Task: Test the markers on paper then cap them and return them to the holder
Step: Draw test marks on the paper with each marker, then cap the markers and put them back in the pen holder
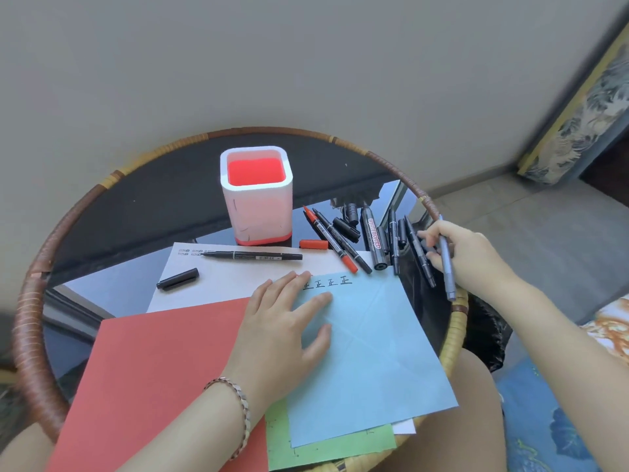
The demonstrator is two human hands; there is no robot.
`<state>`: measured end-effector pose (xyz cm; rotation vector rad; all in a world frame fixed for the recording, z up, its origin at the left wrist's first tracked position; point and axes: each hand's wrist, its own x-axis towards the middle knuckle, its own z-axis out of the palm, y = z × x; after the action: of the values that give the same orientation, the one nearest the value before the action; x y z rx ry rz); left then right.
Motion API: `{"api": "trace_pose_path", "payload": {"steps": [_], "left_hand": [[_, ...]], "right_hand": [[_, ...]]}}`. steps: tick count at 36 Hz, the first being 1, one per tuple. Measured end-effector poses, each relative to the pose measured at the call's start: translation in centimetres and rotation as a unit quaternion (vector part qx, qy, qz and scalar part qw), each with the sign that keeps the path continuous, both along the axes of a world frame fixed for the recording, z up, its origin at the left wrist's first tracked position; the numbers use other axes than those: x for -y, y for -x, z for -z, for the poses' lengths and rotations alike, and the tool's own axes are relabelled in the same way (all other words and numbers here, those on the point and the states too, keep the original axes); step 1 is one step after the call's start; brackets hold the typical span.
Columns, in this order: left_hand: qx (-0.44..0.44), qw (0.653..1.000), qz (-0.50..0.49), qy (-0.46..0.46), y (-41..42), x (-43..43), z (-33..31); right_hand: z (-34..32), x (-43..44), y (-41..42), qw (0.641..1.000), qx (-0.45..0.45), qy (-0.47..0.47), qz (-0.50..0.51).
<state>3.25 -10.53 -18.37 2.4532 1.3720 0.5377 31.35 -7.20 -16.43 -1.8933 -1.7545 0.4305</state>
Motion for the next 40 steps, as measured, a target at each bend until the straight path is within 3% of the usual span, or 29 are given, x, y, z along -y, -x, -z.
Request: {"api": "trace_pose_path", "payload": {"steps": [8, 11, 14, 17, 21, 29, 35, 40], "left_hand": [[-0.02, 0.999, -0.007, -0.039, -0.3, 0.2, -0.2], [-0.04, 0.995, -0.001, -0.09, -0.7, 0.3, -0.4], [-0.054, 0.99, 0.001, -0.133, -1.0, 0.7, -1.0], [0.036, 0.993, -0.013, -0.115, -1.3, 1.0, -2.1], [0.219, 0.974, -0.042, 0.042, -0.8, 0.8, -4.5], [0.246, 0.969, -0.001, -0.026, 1.5, -0.5, -6.1], [0.393, 0.909, -0.091, 0.101, 2.5, -0.4, -6.3], [0.455, 0.875, -0.09, 0.142, 2.8, -0.3, -6.9]], "right_hand": [[-0.9, 0.9, 1.2, 0.995, -0.06, -0.054, 0.059], [-2.5, 1.6, 3.3, 0.979, -0.186, -0.074, 0.049], [-3.5, 2.7, 6.2, 0.939, -0.34, -0.054, -0.009], [-3.9, 3.5, 8.9, 0.905, -0.418, -0.054, -0.05], [-3.9, 3.8, 11.6, 0.876, -0.476, -0.052, -0.066], [-4.3, 3.8, 14.8, 0.841, -0.535, -0.037, -0.072], [-4.5, 3.5, 14.5, 0.843, -0.536, -0.03, -0.004], [-5.1, 3.9, 14.2, 0.833, -0.549, -0.061, 0.005]]}}
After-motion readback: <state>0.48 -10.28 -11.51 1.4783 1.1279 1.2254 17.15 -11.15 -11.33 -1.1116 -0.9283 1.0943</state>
